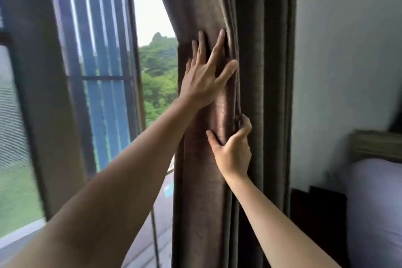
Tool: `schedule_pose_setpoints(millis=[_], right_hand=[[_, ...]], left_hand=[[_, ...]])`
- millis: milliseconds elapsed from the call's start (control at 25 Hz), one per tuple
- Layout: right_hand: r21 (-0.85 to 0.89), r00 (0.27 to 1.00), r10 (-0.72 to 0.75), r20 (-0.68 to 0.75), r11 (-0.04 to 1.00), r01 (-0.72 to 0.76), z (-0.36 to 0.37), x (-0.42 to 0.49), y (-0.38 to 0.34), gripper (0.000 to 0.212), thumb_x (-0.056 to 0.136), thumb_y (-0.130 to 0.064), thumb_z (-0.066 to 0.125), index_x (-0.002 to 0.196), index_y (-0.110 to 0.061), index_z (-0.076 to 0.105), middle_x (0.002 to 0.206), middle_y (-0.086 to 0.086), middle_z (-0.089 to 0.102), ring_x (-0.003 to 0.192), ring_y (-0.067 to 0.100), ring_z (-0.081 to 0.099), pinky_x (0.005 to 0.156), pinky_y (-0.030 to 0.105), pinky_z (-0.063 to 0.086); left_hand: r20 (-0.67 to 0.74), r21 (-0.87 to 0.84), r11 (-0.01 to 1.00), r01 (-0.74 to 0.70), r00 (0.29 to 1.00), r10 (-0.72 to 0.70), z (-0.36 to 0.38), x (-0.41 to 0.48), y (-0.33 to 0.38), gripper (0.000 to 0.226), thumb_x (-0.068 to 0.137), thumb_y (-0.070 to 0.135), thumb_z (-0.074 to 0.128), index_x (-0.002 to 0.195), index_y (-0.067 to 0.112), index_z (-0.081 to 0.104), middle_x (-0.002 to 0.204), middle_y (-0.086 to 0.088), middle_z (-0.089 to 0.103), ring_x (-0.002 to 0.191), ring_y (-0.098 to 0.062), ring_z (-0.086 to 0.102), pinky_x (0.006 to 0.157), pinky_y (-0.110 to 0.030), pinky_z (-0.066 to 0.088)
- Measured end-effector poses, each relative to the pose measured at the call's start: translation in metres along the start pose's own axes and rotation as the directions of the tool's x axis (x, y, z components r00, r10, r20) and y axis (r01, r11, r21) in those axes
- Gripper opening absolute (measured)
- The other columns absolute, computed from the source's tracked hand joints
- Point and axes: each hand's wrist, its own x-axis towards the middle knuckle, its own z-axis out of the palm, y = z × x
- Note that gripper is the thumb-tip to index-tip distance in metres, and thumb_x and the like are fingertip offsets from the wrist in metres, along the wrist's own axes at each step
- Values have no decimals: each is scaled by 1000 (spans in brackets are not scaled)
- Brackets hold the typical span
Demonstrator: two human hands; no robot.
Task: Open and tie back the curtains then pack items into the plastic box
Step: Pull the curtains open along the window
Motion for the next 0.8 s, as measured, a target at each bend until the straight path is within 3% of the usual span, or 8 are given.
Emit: schedule_pose_setpoints(millis=[160,440,600,800], right_hand=[[-114,999,32,3,993,-31,-6,36,45,79,74,-50,73,131,-7,39,120,6,63,101,28,65,73,34,51],[-359,991,-44,-123,933,-3,3,116,146,95,64,-60,74,130,-1,39,120,15,46,101,33,58,64,38,53],[-422,994,-31,-103,906,-16,12,176,221,107,59,-69,69,136,-4,35,132,18,42,117,35,50,81,44,51],[-509,999,30,32,860,-9,29,225,304,125,53,-74,68,147,-6,21,153,19,26,136,35,35,106,50,30]], left_hand=[[-16,-63,998,-21,1000,20,54,41,3,68,91,61,34,147,43,1,159,-8,-13,146,-29,-10,116,-49,10],[-18,-133,990,-54,999,52,168,111,14,69,92,60,34,148,39,-1,158,-12,-16,145,-32,-12,115,-50,8],[6,-177,983,-49,999,51,250,160,18,71,92,60,35,148,39,-3,157,-11,-20,145,-32,-16,116,-50,4],[53,-142,990,3,999,5,333,205,12,74,91,60,36,148,38,-5,157,-12,-20,144,-35,-15,116,-51,6]])
